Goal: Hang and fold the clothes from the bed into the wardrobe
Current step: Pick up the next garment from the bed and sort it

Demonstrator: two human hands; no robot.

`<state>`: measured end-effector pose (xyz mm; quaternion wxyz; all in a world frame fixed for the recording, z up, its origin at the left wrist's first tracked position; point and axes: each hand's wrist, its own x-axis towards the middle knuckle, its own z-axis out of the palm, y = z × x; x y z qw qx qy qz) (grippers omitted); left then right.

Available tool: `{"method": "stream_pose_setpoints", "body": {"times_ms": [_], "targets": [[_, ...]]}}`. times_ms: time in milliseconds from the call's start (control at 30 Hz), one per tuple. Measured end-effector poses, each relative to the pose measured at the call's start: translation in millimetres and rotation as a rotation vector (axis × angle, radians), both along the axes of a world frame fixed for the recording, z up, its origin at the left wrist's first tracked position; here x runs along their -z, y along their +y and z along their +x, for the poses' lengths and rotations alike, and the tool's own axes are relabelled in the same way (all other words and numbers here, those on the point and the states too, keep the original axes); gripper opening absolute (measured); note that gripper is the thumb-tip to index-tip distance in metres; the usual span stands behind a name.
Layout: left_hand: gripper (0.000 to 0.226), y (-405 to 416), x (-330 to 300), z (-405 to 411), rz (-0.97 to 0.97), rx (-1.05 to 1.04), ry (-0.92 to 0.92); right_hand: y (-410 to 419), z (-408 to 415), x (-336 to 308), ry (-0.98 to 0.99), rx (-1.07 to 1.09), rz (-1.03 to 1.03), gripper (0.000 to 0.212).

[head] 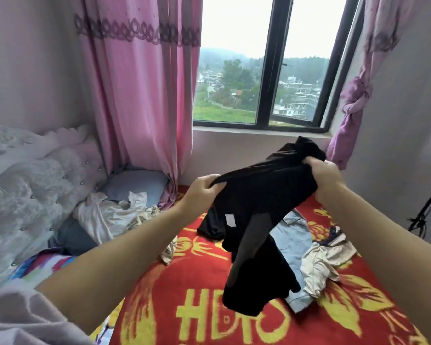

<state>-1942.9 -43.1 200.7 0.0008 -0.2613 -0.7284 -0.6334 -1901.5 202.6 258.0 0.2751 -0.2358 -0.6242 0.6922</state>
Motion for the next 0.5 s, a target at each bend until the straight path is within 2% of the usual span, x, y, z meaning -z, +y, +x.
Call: {"method": "stream_pose_setpoints", "body": {"times_ms": [67, 133, 200, 233, 267, 300, 367, 400, 500], "targets": [[0.017, 3, -22, -5, -0.061, -0.023, 0.127, 16, 5, 13, -0.101, 0.001, 0.257, 0.043], [0.018, 13, -41, -8, -0.128, 0.038, 0.172, 17, 10, 22, -0.217, -0.092, 0.69, 0.073], [0.017, 25, -60, -5, -0.262, 0.149, 0.164, -4, 17, 15, -0.176, -0.326, 1.003, 0.096], [0.016, 31, -68, -3, -0.34, 0.207, 0.156, -19, 19, 8, -0.142, -0.481, 1.053, 0.098], [0.016, 36, -76, -1, -0.392, 0.256, 0.143, -33, 19, 2, -0.125, -0.623, 1.016, 0.089], [0.016, 40, -82, 1, -0.415, 0.286, 0.135, -43, 18, -4, -0.12, -0.729, 0.918, 0.068], [0.018, 41, -89, 2, -0.402, 0.263, 0.141, -53, 14, -10, -0.087, -0.766, 0.76, 0.023], [0.02, 37, -89, 0, -0.385, 0.246, 0.128, -53, 12, -11, -0.057, -0.738, 0.731, 0.014], [0.026, 15, -71, -6, -0.396, 0.293, -0.023, -47, 9, -16, 0.034, -0.631, 0.629, 0.017]]}}
